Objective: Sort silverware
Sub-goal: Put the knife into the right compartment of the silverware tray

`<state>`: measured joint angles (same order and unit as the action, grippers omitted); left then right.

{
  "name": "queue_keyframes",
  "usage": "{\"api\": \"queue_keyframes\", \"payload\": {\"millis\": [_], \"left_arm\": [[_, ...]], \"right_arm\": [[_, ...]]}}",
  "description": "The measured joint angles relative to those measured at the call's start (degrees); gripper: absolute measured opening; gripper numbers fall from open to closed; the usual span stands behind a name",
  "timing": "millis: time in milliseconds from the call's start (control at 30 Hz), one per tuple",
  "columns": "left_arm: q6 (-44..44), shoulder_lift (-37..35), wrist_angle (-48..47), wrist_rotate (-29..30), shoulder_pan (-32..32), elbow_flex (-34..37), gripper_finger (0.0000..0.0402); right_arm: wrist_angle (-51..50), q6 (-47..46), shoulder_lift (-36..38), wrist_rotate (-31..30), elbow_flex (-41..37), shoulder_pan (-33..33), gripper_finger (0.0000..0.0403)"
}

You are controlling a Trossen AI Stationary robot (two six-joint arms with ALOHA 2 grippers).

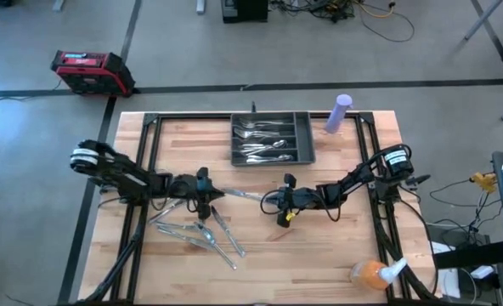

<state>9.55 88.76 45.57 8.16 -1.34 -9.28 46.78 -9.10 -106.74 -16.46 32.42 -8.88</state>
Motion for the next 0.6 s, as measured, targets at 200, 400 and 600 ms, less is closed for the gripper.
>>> {"api": "queue_keyframes", "payload": {"millis": [200,400,600], "left_arm": [[2.52,7.83,4.0,4.16,-0.11,-0.22,0.0],[4.37,8.58,6.44,3.36,-0.13,-0.14,0.0],[1.5,0.07,11.23,-3.29,-0.12,-0.08,0.0]], "right_arm": [[0.03,0.17,-0.17,0.0,0.09,-0.11,0.0],[0.18,0.22,0.07,-1.34,0.11,-0.11,0.0],[-0.33,-0.64,0.07,-1.54,0.11,-0.11,0.0]]}}
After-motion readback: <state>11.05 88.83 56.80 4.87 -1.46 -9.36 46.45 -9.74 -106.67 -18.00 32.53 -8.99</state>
